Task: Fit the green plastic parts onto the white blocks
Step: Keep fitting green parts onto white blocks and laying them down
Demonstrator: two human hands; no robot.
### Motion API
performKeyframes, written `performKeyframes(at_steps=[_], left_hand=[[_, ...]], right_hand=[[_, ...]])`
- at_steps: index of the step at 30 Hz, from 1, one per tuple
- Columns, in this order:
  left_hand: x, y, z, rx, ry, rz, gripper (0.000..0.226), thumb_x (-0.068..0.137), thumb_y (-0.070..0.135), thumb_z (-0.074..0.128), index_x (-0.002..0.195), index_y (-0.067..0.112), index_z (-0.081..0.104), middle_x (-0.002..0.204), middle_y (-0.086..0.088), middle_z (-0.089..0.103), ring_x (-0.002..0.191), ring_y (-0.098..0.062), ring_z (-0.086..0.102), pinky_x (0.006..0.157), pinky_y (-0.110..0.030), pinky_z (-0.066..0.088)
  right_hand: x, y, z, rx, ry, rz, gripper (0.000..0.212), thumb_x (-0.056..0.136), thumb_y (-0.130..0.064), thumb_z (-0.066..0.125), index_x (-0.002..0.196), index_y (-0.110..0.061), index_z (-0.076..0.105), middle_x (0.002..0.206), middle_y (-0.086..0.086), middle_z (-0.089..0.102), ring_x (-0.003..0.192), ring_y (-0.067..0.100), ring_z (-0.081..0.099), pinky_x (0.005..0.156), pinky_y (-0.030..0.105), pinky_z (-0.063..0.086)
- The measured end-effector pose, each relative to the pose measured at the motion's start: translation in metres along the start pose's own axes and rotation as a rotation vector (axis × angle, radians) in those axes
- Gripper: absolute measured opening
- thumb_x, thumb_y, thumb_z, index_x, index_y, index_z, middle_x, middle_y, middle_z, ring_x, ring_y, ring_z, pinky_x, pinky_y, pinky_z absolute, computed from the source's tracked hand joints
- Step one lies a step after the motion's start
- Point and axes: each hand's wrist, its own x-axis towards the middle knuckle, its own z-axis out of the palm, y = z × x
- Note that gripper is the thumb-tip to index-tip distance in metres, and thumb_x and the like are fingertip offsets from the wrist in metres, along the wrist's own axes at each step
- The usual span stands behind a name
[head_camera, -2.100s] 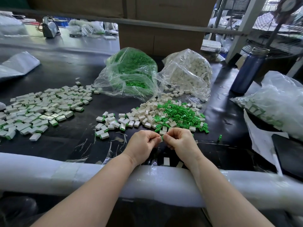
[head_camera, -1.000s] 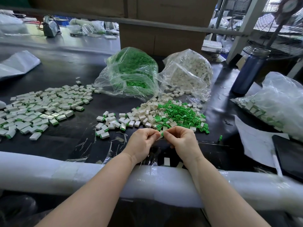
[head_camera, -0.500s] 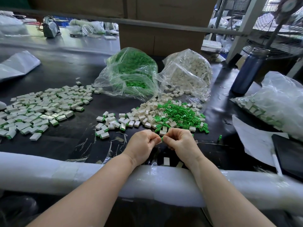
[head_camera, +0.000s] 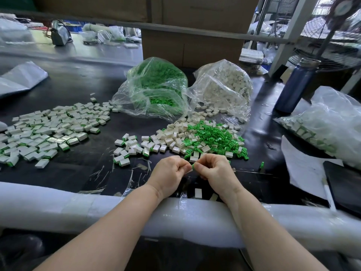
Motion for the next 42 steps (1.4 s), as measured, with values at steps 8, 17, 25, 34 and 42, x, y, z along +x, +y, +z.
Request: performKeyframes(at_steps=[8, 17, 25, 34, 42], left_hand=[[0.0002, -0.0010, 0.0018, 0.015, -0.027, 0.026, 0.017, 0.091, 0.015, 0.057, 0.091, 0.005, 0.071, 0.079, -0.001, 0.057, 0.083, -0.022, 0.057, 0.079, -0.032, 0.044], [0.0011, 0.0000, 0.0002, -0.338, 0.005, -0.109, 0.017, 0.088, 0.014, 0.062, 0.101, 0.009, 0.070, 0.091, -0.005, 0.072, 0.089, -0.019, 0.067, 0.087, -0.029, 0.052], [0.0013, -0.0003, -0.0004, -0.365, 0.024, -0.160, 0.006, 0.083, 0.010, 0.065, 0.088, 0.011, 0.070, 0.084, -0.018, 0.069, 0.074, -0.023, 0.062, 0.082, -0.043, 0.054], [0.0006, 0.0010, -0.0021, -0.380, 0.027, -0.156, 0.009, 0.084, 0.005, 0.060, 0.086, 0.012, 0.066, 0.076, -0.005, 0.062, 0.071, -0.014, 0.056, 0.075, -0.033, 0.051], [0.0009, 0.0063, -0.0041, -0.452, 0.006, -0.092, 0.012, 0.083, 0.005, 0.065, 0.085, 0.017, 0.065, 0.108, -0.004, 0.044, 0.089, -0.012, 0.054, 0.081, -0.013, 0.047]], right_hand=[[-0.0007, -0.0009, 0.0012, -0.054, -0.005, -0.003, 0.023, 0.082, -0.004, 0.066, 0.063, -0.016, 0.061, 0.052, -0.008, 0.052, 0.049, 0.003, 0.045, 0.053, 0.017, 0.039], [-0.0012, -0.0037, 0.0018, 0.189, 0.063, -0.017, 0.017, 0.083, -0.004, 0.066, 0.069, -0.013, 0.064, 0.049, -0.009, 0.061, 0.047, -0.002, 0.054, 0.047, 0.011, 0.042], [-0.0016, -0.0041, 0.0025, 0.193, 0.072, -0.010, 0.014, 0.078, -0.002, 0.072, 0.069, -0.012, 0.066, 0.068, 0.012, 0.066, 0.063, 0.023, 0.059, 0.062, 0.034, 0.051], [-0.0020, -0.0041, 0.0030, 0.128, 0.080, -0.072, 0.016, 0.083, -0.004, 0.066, 0.074, -0.018, 0.068, 0.071, 0.000, 0.067, 0.068, 0.009, 0.061, 0.067, 0.025, 0.052], [-0.0022, -0.0080, 0.0064, 0.149, -0.112, -0.042, 0.023, 0.095, -0.020, 0.049, 0.086, -0.012, 0.069, 0.072, 0.009, 0.062, 0.069, 0.016, 0.057, 0.063, 0.023, 0.046]])
